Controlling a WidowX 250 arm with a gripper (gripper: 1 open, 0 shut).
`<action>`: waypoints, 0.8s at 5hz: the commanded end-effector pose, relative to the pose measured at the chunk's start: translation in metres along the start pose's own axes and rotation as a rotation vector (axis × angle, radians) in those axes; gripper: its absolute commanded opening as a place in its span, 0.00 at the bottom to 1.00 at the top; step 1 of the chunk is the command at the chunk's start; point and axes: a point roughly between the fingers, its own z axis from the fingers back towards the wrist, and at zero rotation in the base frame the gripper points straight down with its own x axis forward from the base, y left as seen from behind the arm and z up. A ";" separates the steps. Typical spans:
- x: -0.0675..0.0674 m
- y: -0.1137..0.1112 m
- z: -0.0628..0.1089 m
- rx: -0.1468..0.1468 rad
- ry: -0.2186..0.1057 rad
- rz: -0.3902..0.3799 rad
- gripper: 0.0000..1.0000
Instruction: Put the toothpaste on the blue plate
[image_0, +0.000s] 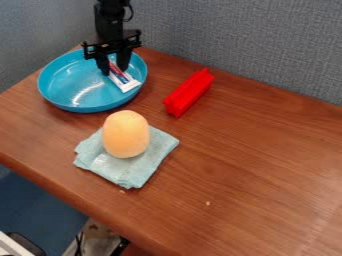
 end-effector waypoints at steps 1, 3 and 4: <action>0.009 -0.009 0.028 -0.041 -0.051 -0.007 1.00; 0.008 -0.009 0.030 -0.041 -0.041 -0.012 1.00; 0.007 -0.010 0.031 -0.039 -0.035 -0.020 1.00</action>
